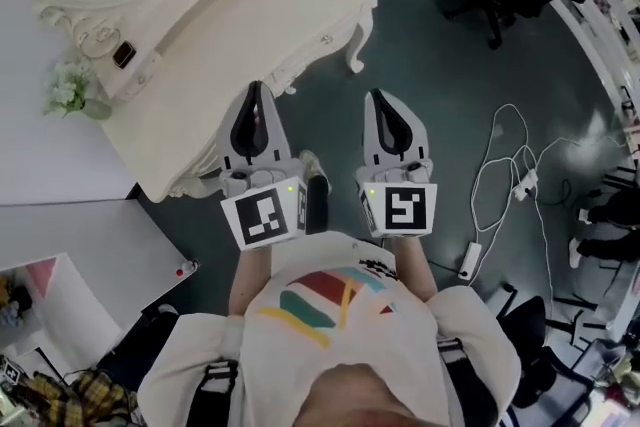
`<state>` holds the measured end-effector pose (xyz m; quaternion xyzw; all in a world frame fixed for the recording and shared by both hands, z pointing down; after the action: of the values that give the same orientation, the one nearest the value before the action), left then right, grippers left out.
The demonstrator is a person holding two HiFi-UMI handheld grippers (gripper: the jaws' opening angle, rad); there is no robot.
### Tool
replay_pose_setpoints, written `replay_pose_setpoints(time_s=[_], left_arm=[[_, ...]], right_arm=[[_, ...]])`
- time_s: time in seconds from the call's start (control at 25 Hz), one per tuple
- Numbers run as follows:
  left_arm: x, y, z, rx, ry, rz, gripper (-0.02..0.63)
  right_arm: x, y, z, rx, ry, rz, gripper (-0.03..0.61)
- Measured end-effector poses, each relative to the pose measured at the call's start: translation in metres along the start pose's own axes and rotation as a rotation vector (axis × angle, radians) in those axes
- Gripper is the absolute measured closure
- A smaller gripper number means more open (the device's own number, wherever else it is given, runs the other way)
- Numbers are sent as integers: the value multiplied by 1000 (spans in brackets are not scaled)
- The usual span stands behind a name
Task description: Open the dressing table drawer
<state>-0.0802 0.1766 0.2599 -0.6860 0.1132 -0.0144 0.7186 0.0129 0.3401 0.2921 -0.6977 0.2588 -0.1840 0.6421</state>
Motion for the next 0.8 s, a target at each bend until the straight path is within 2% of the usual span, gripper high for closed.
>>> replay_pose_setpoints(time_s=[0.2,0.4,0.6,0.8], left_arm=[[66,-3,-56,-3,60,2,603],[108,-10,-112,-22,170,-16,603],[130,-12,-154,-8,276,-17,603],[135,-10,-175,3,359,-24,601]], right_arm=[[101,14,-30,-13,94,-1,578],[181,21,-58,-27,185,19,578],[233,23,-81,-37,266,23,578],[262,31,-102,-27,340,65,578]])
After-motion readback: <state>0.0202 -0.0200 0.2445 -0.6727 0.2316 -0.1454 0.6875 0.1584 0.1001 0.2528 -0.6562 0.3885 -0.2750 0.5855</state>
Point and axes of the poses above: the fingertips, and each gripper's own axes: x forward along the fingers, z to its right, y out of its top, the point moved 8 cm from there along -x, backward along the fingers, and after that the axes turned 14 degrees about -y, right-handed, at the moved point
